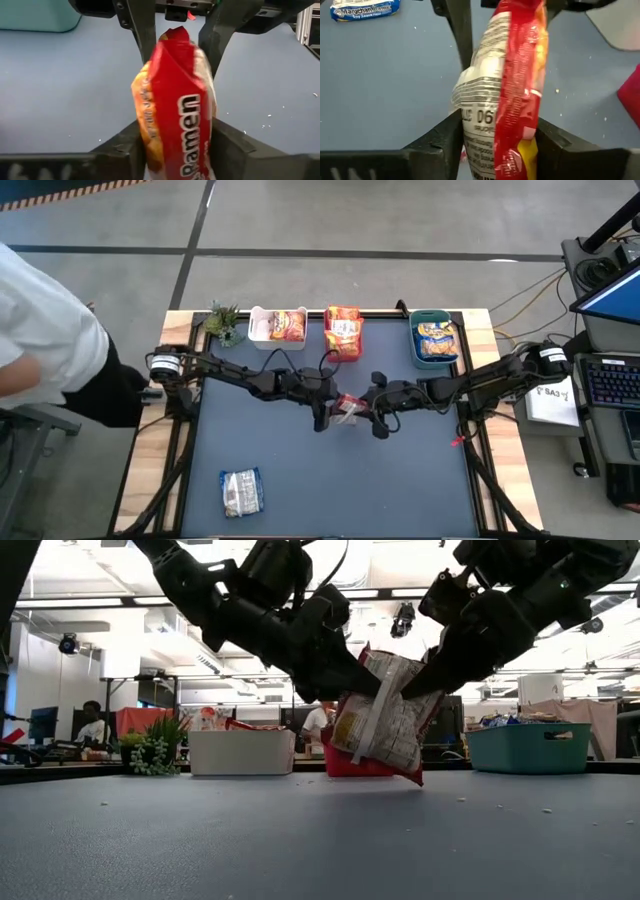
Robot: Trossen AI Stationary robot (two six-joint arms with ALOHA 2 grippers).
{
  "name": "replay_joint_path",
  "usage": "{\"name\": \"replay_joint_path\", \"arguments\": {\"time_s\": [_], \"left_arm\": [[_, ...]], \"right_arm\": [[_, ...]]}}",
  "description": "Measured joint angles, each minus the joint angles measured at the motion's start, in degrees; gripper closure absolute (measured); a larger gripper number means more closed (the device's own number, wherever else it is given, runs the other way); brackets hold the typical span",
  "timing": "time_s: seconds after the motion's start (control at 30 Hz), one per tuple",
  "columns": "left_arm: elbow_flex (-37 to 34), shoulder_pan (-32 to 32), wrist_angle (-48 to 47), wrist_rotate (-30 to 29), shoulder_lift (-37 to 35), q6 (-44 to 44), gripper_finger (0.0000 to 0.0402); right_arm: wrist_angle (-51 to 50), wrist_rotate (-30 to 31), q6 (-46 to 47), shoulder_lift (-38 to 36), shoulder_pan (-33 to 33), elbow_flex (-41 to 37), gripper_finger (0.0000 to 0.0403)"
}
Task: Sort Maruchan noodles
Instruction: Put the red noodle pack into the white bin
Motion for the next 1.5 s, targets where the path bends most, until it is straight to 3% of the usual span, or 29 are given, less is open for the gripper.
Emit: {"name": "replay_joint_path", "arguments": {"time_s": [0.23,0.47,0.77,0.87,1.03,1.27,1.5], "left_arm": [[0.0,0.0,-0.5,0.0,0.0,0.0,0.0312],[0.0,-0.3,-1.4,0.0,-0.4,0.1,0.0299],[0.0,-1.0,-7.5,-0.8,-5.1,3.6,0.0303],[0.0,-0.9,-12.2,-5.7,-9.0,5.9,0.0308],[0.0,-0.9,-21.4,-18.7,-16.6,8.4,0.0305],[-1.3,-0.5,-30.3,-34.2,-27.8,11.2,0.0303],[-8.4,2.5,-29.7,-58.2,-37.3,11.1,0.0302]], "right_arm": [[-1.0,-0.1,2.2,-0.1,0.0,0.0,0.0195],[-2.1,-0.2,3.1,-2.5,0.0,0.0,0.0155],[-9.2,0.1,4.5,-11.8,-1.0,-0.1,0.0115],[-10.2,0.6,4.6,-15.3,-1.9,-0.1,0.0113],[-10.8,1.4,4.4,-19.4,-2.2,-0.1,0.0119],[-10.4,1.4,4.8,-18.6,-2.2,-0.2,0.0127],[-8.5,1.5,4.8,-14.7,-2.3,-0.2,0.0125]]}}
